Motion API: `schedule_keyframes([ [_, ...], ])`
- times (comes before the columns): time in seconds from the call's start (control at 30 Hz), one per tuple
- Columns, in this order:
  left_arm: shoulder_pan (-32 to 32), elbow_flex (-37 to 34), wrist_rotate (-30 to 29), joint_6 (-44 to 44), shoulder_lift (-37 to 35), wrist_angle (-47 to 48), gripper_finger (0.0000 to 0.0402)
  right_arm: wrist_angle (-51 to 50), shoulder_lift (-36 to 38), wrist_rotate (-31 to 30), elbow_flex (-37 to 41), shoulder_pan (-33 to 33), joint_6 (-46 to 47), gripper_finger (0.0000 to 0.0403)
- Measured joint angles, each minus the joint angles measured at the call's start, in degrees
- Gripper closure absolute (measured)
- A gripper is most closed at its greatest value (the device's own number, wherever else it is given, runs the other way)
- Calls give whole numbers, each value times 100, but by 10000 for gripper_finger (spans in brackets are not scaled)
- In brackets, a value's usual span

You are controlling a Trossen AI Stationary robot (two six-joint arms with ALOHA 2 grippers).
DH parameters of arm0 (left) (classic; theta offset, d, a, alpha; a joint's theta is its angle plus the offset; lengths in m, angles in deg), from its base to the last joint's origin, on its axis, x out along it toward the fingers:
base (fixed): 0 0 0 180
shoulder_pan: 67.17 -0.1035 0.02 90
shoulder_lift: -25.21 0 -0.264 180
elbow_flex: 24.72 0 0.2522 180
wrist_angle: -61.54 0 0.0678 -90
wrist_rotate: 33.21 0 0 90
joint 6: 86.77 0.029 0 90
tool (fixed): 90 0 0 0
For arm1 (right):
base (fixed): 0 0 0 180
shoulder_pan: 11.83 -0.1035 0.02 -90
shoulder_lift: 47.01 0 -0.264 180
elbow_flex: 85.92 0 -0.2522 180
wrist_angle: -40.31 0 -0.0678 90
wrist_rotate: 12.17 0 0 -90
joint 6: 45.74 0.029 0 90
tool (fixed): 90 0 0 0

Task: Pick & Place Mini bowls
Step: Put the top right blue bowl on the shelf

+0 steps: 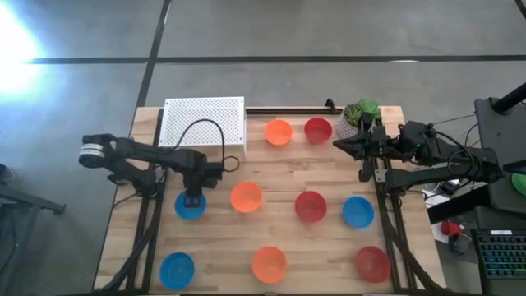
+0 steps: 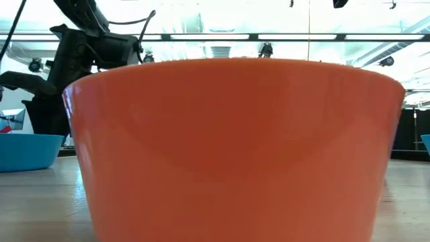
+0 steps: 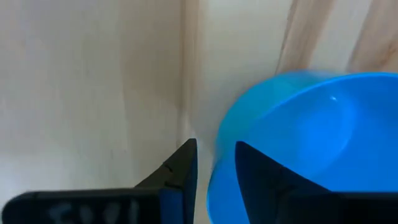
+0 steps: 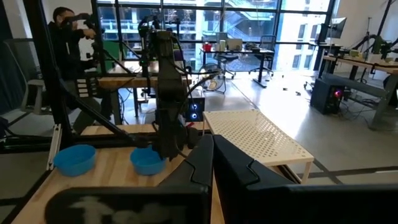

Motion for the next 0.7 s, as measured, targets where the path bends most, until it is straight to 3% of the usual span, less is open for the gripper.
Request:
schedule_keyframes([
  [0.1,0,16,321,138,49,-13,329,0,0,0,-1,0,-11,394],
  [0.23,0,26,333,66,55,0,390,0,0,0,-2,0,-13,394],
  [0.4,0,128,490,-31,-62,178,399,1,0,0,-2,0,-13,394],
  [0.7,-164,1139,672,-441,-573,952,401,4,-2,-41,-2,2,-13,394],
])
